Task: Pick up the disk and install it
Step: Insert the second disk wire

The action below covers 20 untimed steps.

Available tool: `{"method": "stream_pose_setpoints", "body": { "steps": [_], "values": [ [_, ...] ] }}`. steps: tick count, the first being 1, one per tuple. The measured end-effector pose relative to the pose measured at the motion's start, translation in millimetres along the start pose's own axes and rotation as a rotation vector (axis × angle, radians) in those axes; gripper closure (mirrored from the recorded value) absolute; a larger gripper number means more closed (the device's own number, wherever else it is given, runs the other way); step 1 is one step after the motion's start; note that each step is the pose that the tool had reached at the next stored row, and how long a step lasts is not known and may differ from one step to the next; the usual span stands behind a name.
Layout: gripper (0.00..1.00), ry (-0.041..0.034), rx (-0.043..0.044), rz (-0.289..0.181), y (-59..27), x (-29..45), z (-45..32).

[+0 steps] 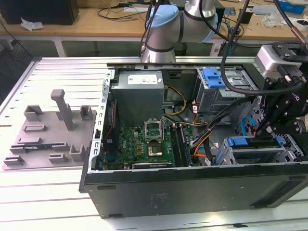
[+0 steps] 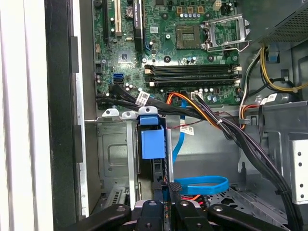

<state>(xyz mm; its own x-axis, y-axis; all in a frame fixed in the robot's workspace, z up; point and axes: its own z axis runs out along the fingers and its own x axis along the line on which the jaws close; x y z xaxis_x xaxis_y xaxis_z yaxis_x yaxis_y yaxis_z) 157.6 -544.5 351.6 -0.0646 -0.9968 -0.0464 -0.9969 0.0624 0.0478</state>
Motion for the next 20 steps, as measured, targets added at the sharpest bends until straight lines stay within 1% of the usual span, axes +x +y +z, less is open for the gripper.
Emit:
{"method": "stream_pose_setpoints", "body": {
  "steps": [11, 20],
  "values": [
    [0.84, 0.0001, 0.0000, 0.000, -0.3, 0.2, 4.6],
    [0.84, 0.0000, 0.0000, 0.000, -0.4, 0.3, 5.9]
  ]
}}
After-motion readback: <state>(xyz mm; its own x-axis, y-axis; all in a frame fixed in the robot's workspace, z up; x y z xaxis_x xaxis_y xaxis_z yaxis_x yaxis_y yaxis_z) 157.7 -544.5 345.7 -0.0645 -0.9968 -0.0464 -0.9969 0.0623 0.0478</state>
